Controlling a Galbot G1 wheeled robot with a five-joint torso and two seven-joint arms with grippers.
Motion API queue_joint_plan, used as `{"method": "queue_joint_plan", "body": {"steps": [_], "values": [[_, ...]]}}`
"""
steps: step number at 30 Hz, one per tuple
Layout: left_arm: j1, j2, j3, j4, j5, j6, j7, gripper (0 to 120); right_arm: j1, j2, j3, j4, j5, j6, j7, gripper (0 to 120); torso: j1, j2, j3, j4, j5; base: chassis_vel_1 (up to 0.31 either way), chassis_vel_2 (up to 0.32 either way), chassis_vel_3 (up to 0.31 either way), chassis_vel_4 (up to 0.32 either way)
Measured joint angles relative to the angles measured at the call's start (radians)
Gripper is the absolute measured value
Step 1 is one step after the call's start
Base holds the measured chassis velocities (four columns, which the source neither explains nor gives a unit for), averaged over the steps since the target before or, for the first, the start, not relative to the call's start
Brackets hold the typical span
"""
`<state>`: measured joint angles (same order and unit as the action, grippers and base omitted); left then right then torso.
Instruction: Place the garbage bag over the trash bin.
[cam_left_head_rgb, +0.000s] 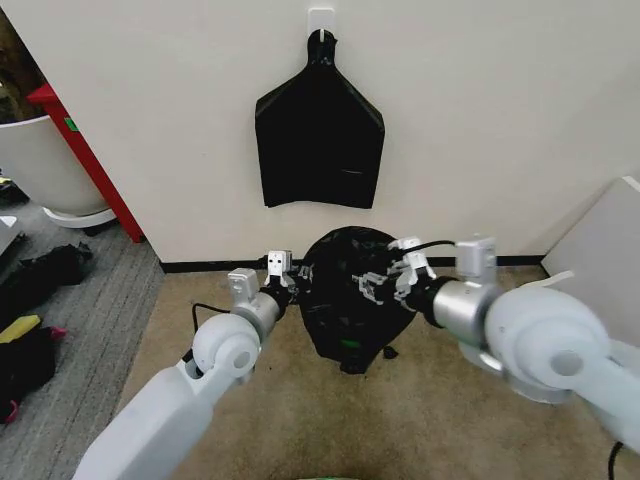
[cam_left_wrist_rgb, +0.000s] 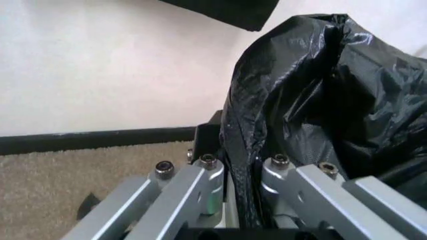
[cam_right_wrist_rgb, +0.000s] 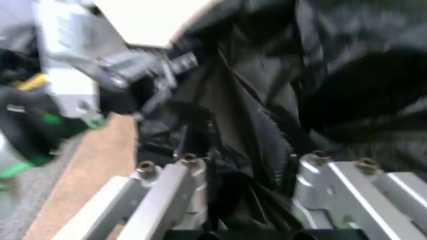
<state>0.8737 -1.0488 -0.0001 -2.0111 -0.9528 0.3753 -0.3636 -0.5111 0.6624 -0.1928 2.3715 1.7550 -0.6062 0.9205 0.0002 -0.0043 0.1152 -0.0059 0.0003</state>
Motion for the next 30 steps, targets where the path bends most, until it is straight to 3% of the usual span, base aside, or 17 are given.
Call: {"method": "queue_joint_plan", "body": {"steps": [6, 13, 23, 30], "values": [[-0.003, -0.002, 0.004, 0.000, 0.036, -0.005, 0.013, 4, 0.090, 0.039, -0.100, -0.030, 0.040, 0.031, 0.151, 0, 0.000, 0.000, 0.000, -0.0001, -0.0003, 0.000, 0.000, 0.000, 0.000], [0.021, -0.011, 0.011, -0.004, 0.124, -0.028, 0.058, 4, 0.169, 0.109, -0.184, -0.087, 0.077, 0.113, 0.291, 0, 0.000, 0.000, 0.000, -0.0001, -0.0003, 0.000, 0.000, 0.000, 0.000], [0.036, -0.011, 0.005, -0.020, 0.140, -0.033, 0.069, 4, 0.257, 0.238, -0.305, -0.219, 0.122, 0.178, 0.424, 0, 0.000, 0.000, 0.000, 0.0000, -0.0004, 0.000, 0.000, 0.000, 0.000], [0.045, -0.017, 0.000, -0.037, 0.143, -0.036, 0.074, 4, 0.272, 0.287, -0.370, -0.286, 0.119, 0.203, 0.464, 0, 0.000, 0.000, 0.000, -0.0001, -0.0002, 0.000, 0.000, 0.000, 0.000]]}}
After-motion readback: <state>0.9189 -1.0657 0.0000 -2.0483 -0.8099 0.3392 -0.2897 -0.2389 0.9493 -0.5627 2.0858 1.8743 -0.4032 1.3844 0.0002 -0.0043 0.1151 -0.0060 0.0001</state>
